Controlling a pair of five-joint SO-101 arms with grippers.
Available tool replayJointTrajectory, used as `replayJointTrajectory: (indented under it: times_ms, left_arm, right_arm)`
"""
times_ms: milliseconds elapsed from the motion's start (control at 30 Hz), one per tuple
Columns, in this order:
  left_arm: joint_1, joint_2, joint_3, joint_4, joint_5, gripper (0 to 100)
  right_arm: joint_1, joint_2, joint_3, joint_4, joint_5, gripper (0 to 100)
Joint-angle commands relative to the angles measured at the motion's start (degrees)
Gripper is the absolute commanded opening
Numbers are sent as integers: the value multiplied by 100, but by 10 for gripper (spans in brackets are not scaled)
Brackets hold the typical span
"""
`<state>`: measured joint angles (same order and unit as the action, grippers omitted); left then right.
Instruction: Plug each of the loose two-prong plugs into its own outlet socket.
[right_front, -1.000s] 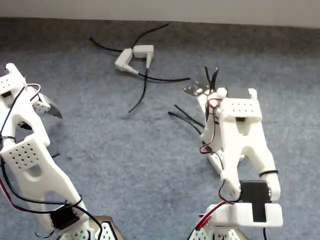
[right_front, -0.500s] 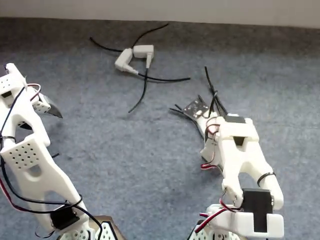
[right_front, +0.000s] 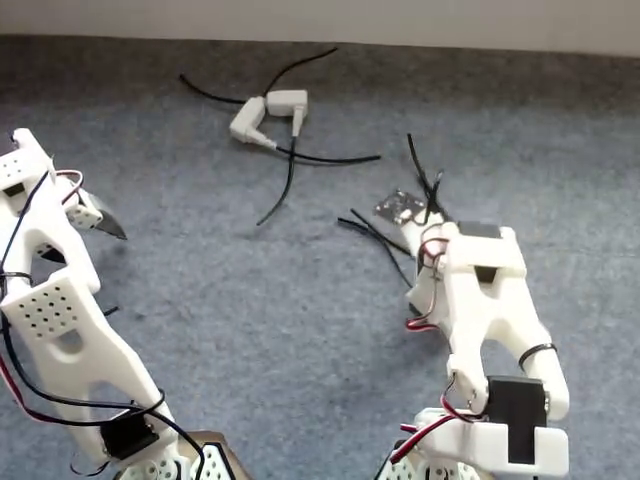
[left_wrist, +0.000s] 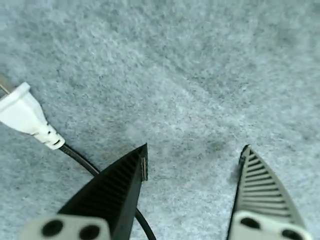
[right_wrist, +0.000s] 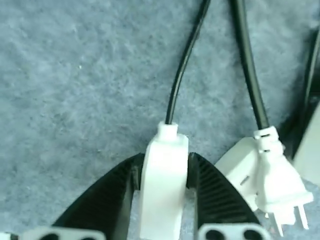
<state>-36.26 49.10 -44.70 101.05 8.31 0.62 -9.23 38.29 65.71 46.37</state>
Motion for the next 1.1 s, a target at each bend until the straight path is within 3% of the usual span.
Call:
replayJointTrajectory:
  times_ms: [0, 133, 267, 533, 633, 767, 1067]
  left_arm:
    - [-31, -338, -13, 62, 35, 291]
    - [-31, -338, -13, 62, 35, 291]
    - [-31, -338, -13, 62, 35, 291]
    - [-48, -338, -13, 62, 35, 291]
    - [-119, -338, -13, 62, 35, 291]
    - [-259, -338, -13, 62, 35, 291]
    - [-391, -338, -13, 62, 26, 291]
  right_arm:
    - [-40, -31, -963, 646, -422, 77]
    - [-549, 13, -2053, 1534, -1776, 77]
    - [-1596, 22, -2853, 2264, -3218, 77]
    - [-3169, 593, -3495, 2114, -6549, 77]
    - [-3354, 1508, -3960, 1763, -6796, 77]
    - [-3451, 3125, -5103, 1560, -7991, 77]
    - [-3582, 5974, -9516, 2316, -9108, 77]
